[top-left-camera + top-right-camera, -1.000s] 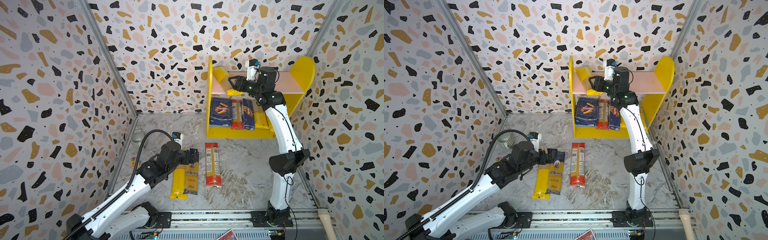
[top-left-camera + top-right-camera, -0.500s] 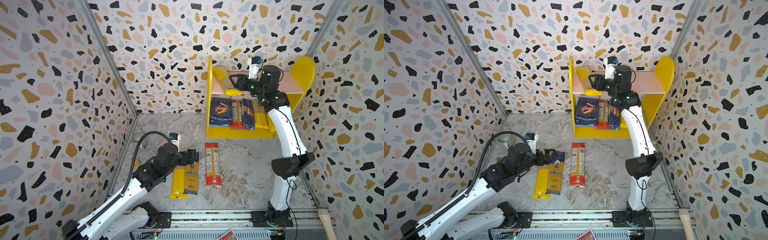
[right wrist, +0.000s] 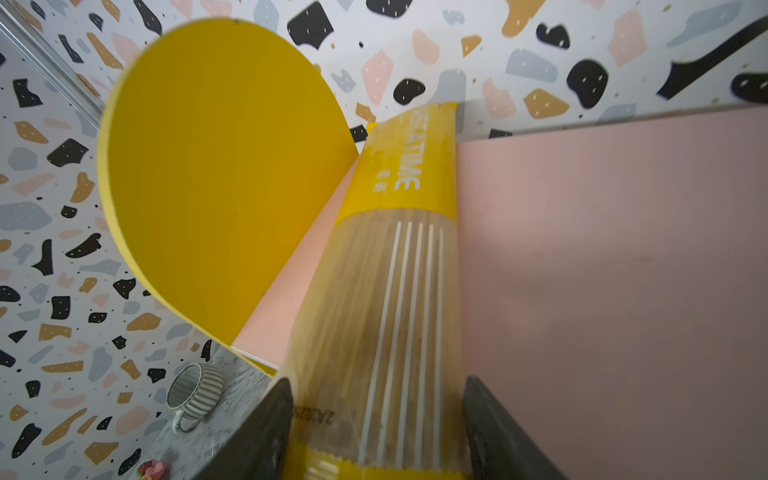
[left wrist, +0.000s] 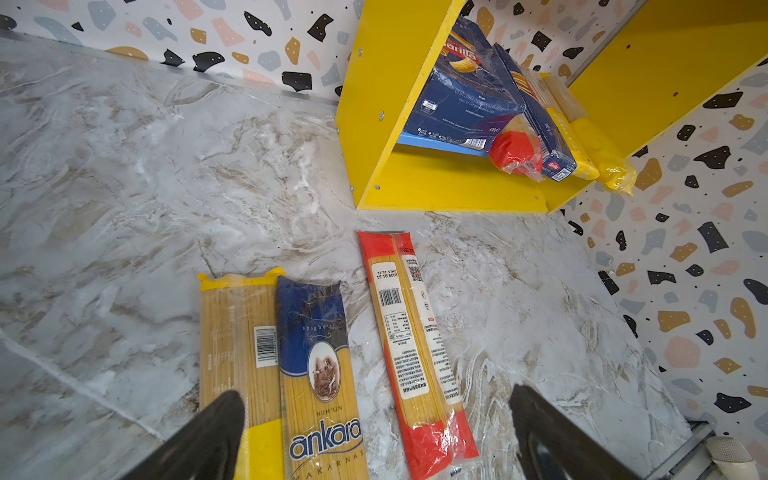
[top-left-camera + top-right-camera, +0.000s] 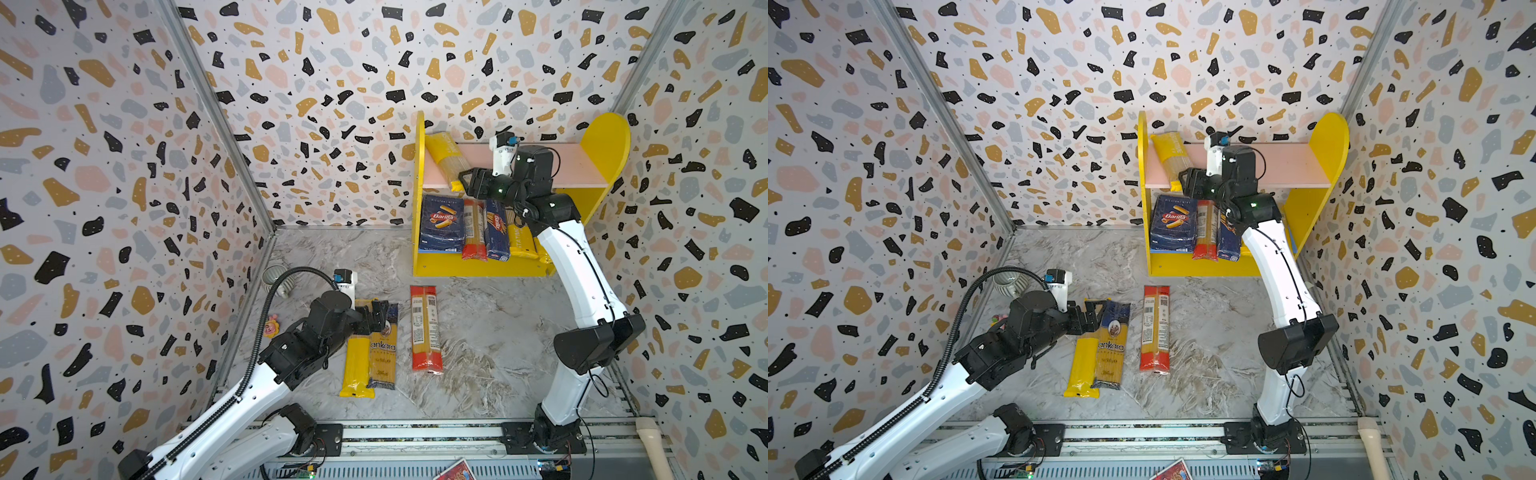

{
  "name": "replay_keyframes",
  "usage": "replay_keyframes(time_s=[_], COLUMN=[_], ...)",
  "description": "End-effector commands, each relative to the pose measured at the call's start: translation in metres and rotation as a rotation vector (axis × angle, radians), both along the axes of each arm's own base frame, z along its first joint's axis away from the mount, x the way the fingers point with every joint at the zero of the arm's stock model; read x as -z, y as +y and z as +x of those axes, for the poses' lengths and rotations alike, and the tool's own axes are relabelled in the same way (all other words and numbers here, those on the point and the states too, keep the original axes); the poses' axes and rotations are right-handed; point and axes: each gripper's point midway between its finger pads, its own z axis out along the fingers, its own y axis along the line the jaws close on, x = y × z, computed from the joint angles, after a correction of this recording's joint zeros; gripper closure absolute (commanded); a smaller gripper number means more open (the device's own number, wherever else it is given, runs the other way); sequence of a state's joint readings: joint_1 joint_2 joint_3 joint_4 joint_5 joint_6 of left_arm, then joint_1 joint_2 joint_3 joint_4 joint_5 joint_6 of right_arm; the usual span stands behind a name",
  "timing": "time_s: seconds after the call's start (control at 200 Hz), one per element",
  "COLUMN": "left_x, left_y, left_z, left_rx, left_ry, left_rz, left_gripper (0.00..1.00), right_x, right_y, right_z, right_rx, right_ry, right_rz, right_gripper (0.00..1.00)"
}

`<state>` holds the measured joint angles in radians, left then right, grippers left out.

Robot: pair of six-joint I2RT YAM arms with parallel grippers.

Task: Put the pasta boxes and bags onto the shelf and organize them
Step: 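Stand the Pastatime bag upright on the shelf's top level, then open the right gripper and move it back down to the table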

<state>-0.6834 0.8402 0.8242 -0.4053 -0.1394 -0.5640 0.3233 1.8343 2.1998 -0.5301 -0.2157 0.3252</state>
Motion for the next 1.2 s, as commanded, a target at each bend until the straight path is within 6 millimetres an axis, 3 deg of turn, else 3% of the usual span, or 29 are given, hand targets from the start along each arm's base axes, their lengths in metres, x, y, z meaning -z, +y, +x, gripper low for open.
replay_keyframes(time_s=[0.0,0.32,0.466,0.571,0.666,0.891,0.936,1.081,1.196], left_x=[0.002,-0.001,0.000,0.000,-0.002,-0.006,-0.007,-0.010,-0.010], left_y=[0.005,0.013,0.016,0.018,0.021,0.026,0.027,0.035,0.040], left_z=[-0.002,-0.008,-0.011,-0.013,-0.016,-0.020,-0.021,-0.026,-0.028], left_rx=[-0.015,-0.031,-0.036,-0.039,-0.041,-0.051,-0.051,-0.075,-0.088], left_ry=[-0.002,-0.009,-0.011,-0.011,-0.017,-0.017,-0.015,-0.023,-0.025], left_rz=[-0.002,-0.015,-0.019,-0.019,-0.024,-0.030,-0.028,-0.030,-0.023], left_gripper=[0.01,0.00,0.00,0.00,0.01,0.01,0.00,0.00,0.01], right_x=[-0.015,-0.009,-0.013,-0.016,-0.023,-0.049,-0.046,-0.028,0.008], right_y=[-0.003,0.043,0.050,0.042,0.029,-0.008,-0.013,-0.019,-0.015], right_z=[-0.016,-0.029,-0.034,-0.035,-0.041,-0.083,-0.093,-0.131,-0.163], right_rx=[-0.010,-0.123,-0.131,-0.092,-0.045,0.047,0.054,0.053,0.031], right_ry=[-0.028,-0.016,-0.022,-0.031,-0.057,-0.156,-0.162,-0.146,-0.092], right_rz=[0.001,0.019,0.019,-0.001,-0.028,-0.051,-0.049,-0.048,-0.055], right_gripper=[0.31,0.31,0.30,0.30,0.19,0.06,0.00,0.01,0.01])
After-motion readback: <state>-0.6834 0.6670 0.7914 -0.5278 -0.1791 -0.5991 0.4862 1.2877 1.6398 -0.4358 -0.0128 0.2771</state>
